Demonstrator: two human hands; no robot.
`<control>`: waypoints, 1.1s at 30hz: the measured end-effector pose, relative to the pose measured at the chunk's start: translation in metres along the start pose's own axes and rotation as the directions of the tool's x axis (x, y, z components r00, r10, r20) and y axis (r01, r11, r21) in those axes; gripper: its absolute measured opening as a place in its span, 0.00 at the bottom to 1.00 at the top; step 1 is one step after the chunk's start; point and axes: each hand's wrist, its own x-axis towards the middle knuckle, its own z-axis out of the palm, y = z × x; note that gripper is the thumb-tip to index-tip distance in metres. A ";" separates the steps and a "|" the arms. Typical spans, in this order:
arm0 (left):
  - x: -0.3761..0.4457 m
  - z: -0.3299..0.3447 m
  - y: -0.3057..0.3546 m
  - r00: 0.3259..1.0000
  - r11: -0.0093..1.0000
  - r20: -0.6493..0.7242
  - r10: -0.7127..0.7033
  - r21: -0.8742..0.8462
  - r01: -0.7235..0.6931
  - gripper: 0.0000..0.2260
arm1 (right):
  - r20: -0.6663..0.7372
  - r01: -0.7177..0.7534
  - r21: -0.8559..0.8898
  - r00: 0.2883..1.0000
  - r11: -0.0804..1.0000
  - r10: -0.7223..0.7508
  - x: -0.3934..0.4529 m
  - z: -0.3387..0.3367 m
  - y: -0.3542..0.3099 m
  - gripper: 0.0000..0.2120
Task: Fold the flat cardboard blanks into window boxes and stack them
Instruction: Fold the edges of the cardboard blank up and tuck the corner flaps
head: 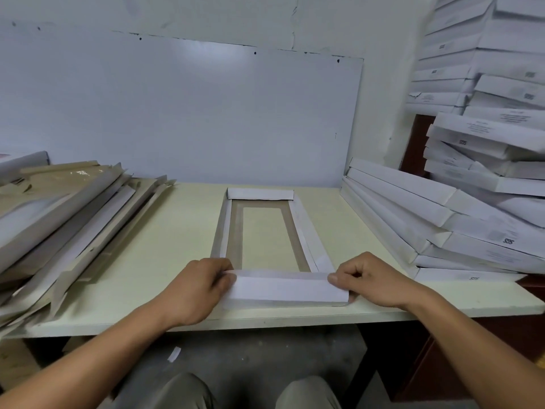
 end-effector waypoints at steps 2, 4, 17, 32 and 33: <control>0.005 0.001 0.002 0.999 0.999 0.017 -0.051 0.013 0.051 0.15 | -0.064 -0.031 -0.067 0.998 0.997 0.026 0.005 0.003 0.005 0.22; 0.010 0.002 0.004 0.995 0.995 0.039 -0.092 0.030 0.090 0.13 | -0.094 -0.047 -0.072 0.995 0.996 0.041 0.010 0.006 0.008 0.22; 0.012 0.017 0.012 0.991 0.978 0.033 -0.127 0.170 0.119 0.04 | -0.177 0.011 -0.597 0.973 0.802 -0.146 0.005 0.033 -0.010 0.13; -0.006 0.037 0.002 0.991 0.906 0.067 0.112 0.404 -0.129 0.13 | -0.002 0.124 -0.721 0.984 0.682 -0.180 0.008 0.086 -0.026 0.11; -0.006 0.037 0.002 0.991 0.908 0.045 0.124 0.399 -0.131 0.11 | 0.000 0.129 -0.721 0.982 0.681 -0.187 0.008 0.087 -0.027 0.11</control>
